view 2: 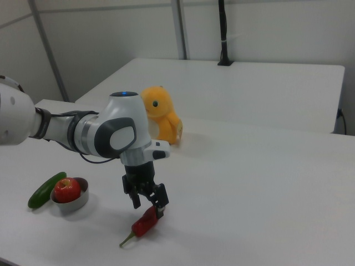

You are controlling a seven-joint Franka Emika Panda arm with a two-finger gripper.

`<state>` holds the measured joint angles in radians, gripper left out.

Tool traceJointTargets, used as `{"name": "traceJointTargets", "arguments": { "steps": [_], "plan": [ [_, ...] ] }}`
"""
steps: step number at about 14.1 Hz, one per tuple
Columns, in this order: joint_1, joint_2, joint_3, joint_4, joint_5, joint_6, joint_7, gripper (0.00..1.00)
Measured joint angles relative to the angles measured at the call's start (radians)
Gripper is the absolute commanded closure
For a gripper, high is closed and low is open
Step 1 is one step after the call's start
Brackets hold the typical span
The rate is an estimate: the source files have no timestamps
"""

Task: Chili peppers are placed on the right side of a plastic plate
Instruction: 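Lower the gripper onto the red chili pepper and close on it, then lift the chili pepper and carry it toward the green plate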

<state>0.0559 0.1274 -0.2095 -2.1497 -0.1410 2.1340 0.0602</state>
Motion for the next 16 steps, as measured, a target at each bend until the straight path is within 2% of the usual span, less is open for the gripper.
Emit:
{"name": "traceJointTargets", "arguments": {
  "steps": [4, 5, 6, 7, 8, 9, 14, 16],
  "plan": [
    [0.0, 0.01, 0.0, -0.018, 0.0, 0.0, 0.0, 0.0],
    [0.0, 0.014, 0.0, -0.02, 0.0, 0.0, 0.0, 0.19],
    [0.0, 0.019, 0.0, -0.024, 0.0, 0.0, 0.0, 0.33],
    [0.0, 0.023, 0.0, -0.029, 0.0, 0.0, 0.0, 0.59],
    [0.001, 0.029, 0.001, -0.031, 0.0, 0.0, 0.0, 0.75],
    [0.002, 0.034, 0.002, -0.031, 0.0, 0.0, 0.0, 0.8],
    [0.005, 0.035, 0.003, -0.027, 0.0, 0.004, 0.0, 0.8],
    [0.01, 0.034, 0.005, -0.001, 0.0, 0.018, 0.0, 0.75]
  ]
}}
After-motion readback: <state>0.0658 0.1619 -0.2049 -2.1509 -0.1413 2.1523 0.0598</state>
